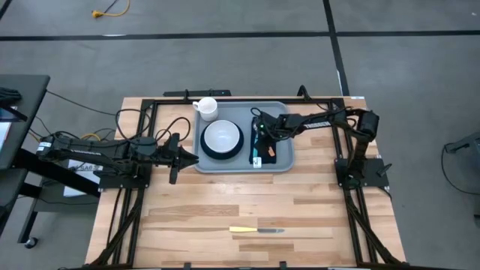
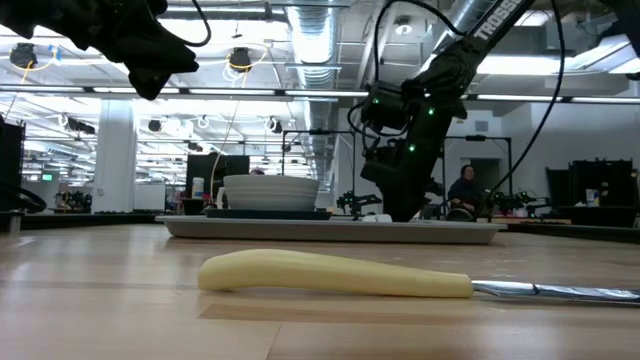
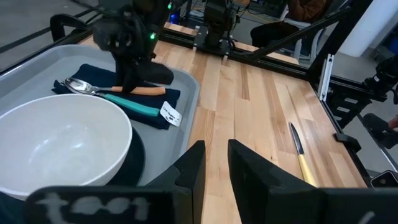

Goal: Set up tray
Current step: Adjust the orange fork

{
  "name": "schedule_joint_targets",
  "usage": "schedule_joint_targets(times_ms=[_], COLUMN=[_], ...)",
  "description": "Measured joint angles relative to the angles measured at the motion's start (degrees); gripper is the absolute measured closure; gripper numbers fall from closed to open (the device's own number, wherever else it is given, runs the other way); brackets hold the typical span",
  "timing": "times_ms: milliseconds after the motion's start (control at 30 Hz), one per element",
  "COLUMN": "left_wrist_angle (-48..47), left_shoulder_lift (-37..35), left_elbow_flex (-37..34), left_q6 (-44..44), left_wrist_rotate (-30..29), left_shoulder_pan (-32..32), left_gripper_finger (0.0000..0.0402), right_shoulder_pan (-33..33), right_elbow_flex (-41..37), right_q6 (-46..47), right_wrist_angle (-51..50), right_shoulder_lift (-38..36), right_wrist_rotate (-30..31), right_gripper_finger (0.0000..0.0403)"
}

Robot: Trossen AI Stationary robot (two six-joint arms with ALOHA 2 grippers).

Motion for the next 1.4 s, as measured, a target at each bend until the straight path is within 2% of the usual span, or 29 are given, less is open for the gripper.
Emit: schedule_joint_targets(times_ms=[200,400,800,1100,1400], left_wrist_angle=[-0.01,-0.02,0.0,-0.02,-0.02], left_shoulder_lift=[-0.02,0.0,-0.01,-0.01,-0.01], left_elbow_flex=[0.0,0.0,0.0,0.0,0.0], left_q6=[-0.02,-0.02,-0.04,-0.05,-0.07], left_wrist_rotate=[0.13,0.13,0.17,0.2,0.22], left_shoulder_pan=[0.0,0.0,0.0,0.0,0.0], left_gripper_finger=[0.0345,0.0345,0.0345,0.0345,0.0345], right_shoulder_pan=[-0.21,-0.25,-0.28,-0.28,-0.24], right_elbow_flex=[0.4,0.12,-0.2,-0.2,-0.11], right_q6=[0.07,1.61,5.4,11.21,17.6], right_wrist_angle=[1.41,2.06,1.26,1.6,1.8], right_shoulder_lift=[3.66,2.48,0.21,0.07,-0.01], right_wrist_rotate=[0.33,0.37,0.28,0.48,0.67], right_gripper_finger=[0.029,0.0301,0.0364,0.0343,0.0366])
